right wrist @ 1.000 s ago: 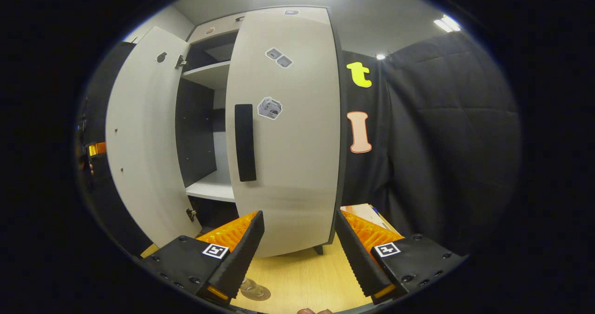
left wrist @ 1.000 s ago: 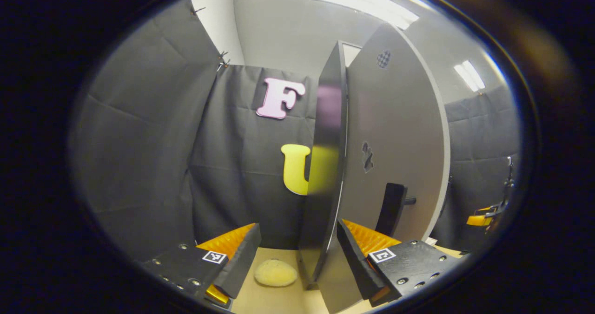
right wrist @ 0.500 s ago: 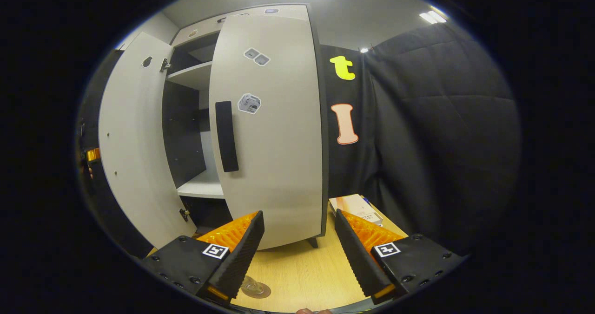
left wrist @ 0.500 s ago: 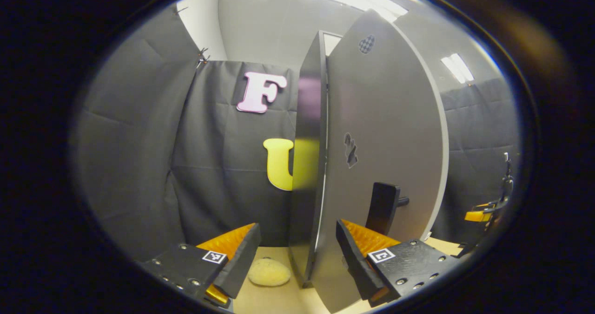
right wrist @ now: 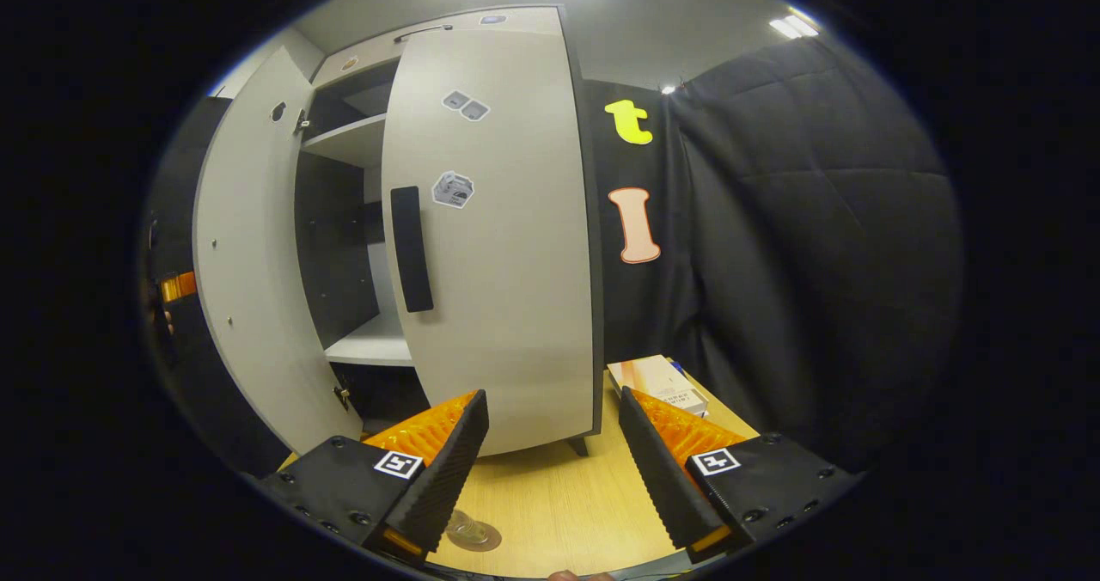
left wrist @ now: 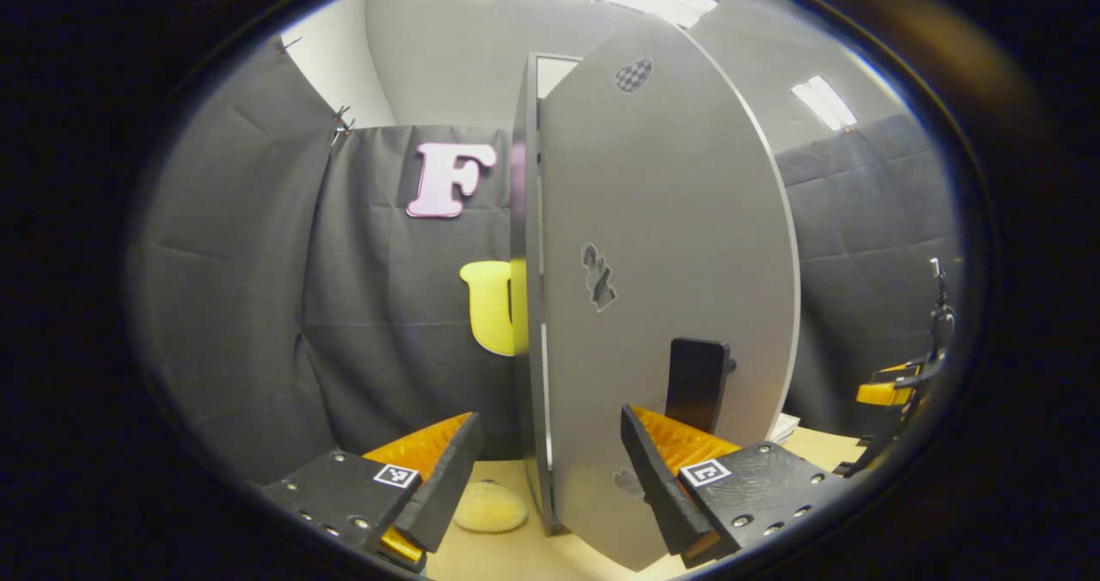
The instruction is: Grasp the bottle in the cabinet with the left hand and place it on the coaster, then close the right door with the right hand and the left door with the left hand.
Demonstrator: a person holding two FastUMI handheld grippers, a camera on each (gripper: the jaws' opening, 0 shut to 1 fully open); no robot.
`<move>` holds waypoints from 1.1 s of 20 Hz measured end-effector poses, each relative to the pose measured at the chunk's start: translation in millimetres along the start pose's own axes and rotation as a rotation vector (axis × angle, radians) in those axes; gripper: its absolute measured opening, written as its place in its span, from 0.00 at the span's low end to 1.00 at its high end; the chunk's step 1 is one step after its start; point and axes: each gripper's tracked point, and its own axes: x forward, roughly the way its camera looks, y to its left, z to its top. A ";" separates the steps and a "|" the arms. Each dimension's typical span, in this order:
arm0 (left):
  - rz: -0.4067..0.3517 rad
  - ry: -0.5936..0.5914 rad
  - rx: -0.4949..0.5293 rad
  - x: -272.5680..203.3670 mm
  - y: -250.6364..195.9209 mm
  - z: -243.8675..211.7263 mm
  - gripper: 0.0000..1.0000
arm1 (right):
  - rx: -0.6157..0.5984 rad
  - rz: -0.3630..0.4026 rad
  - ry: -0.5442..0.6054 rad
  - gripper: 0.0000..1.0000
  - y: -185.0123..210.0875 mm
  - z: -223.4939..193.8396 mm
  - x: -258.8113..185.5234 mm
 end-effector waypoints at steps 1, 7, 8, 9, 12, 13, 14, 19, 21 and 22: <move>0.012 0.004 0.005 0.6 -2.8 1.4 0.94 | 0.001 -0.001 0.006 0.98 -3.7 -2.2 -1.3; 0.050 0.023 -0.019 -2.5 -13.0 -0.3 0.94 | 0.049 -0.023 0.031 0.98 -36.3 -13.3 -5.5; 0.054 0.024 -0.029 -3.2 -15.6 -1.8 0.94 | 0.054 -0.022 0.035 0.98 -41.6 -15.8 -5.5; 0.059 0.024 -0.034 -2.8 -17.9 -2.1 0.94 | 0.055 -0.026 0.037 0.98 -47.4 -16.6 -5.4; 0.085 0.030 -0.035 1.4 -32.9 -2.2 0.94 | 0.050 -0.018 0.039 0.98 -67.0 -11.3 2.3; 0.096 0.035 -0.039 4.4 -39.8 -2.0 0.94 | 0.046 -0.013 0.044 0.98 -73.4 -9.8 3.9; 0.103 0.040 -0.042 9.4 -48.8 -3.4 0.94 | 0.042 -0.008 0.044 0.98 -80.2 -7.2 4.5; 0.162 0.042 -0.059 33.2 -89.7 -1.6 0.94 | 0.042 0.014 0.057 0.98 -114.5 6.3 19.1; 0.209 0.036 -0.050 30.2 -98.3 3.7 0.94 | 0.040 0.025 0.053 0.98 -126.1 11.1 22.5; 0.234 0.033 -0.038 25.9 -100.6 5.8 0.94 | 0.032 0.029 0.046 0.97 -131.7 13.3 24.3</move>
